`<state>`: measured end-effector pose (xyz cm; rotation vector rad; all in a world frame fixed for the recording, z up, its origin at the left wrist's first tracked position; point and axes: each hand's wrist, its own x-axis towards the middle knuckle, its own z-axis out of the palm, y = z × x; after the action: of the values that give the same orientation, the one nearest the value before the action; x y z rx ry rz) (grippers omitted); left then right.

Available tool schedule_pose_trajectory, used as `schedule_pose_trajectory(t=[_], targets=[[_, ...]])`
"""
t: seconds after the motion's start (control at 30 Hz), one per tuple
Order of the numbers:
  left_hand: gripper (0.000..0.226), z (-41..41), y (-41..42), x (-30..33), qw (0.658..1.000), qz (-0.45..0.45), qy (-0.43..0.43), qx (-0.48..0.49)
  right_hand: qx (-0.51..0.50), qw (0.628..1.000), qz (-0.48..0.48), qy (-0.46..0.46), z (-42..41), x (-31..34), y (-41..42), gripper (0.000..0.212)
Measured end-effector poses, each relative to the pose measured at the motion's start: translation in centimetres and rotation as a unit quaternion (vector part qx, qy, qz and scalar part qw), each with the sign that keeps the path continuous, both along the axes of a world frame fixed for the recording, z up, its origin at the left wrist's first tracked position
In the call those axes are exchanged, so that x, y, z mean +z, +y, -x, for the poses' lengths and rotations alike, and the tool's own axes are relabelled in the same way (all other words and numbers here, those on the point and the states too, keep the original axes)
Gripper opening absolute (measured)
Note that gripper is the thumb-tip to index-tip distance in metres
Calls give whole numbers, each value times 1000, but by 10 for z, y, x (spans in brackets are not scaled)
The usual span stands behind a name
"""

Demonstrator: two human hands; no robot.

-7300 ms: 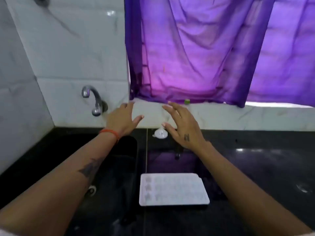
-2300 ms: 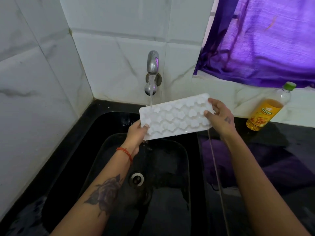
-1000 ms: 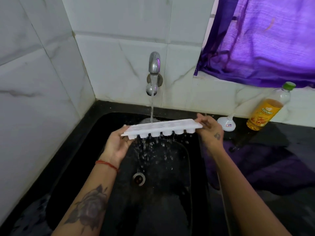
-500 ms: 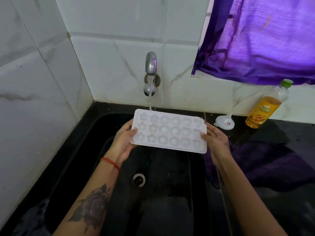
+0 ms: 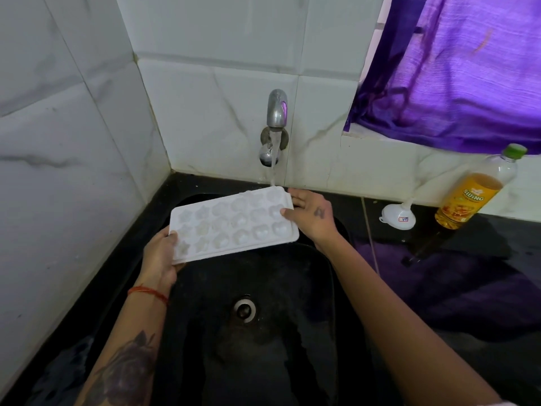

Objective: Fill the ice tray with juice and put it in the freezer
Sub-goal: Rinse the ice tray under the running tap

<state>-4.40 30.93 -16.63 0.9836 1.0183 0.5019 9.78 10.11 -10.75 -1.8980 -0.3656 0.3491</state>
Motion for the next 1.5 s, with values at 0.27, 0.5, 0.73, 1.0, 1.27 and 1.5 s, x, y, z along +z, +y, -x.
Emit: schedule_pose_trajectory(t=[0.27, 0.5, 0.73, 1.0, 1.27, 1.5], targets=[[34, -6, -11, -3, 999, 26, 31, 11, 14, 999, 11, -34, -12, 20, 7, 50], [34, -31, -48, 12, 991, 4, -9, -130, -102, 995, 19, -10, -32, 13, -40, 49], [42, -62, -75, 34, 969, -70, -45, -233, -206, 978, 25, 33, -40, -10, -90, 44], [56, -60, -61, 38, 962, -83, -98, -243, -233, 971, 18, 51, -33, -31, -90, 49], [62, -39, -39, 1, 979, -60, -49, -188, -147, 988, -31, -22, -20, 7, -55, 46], [54, -44, -50, -14, 976, -30, -21, -215, -98, 991, -8, -89, -21, 47, -33, 50]])
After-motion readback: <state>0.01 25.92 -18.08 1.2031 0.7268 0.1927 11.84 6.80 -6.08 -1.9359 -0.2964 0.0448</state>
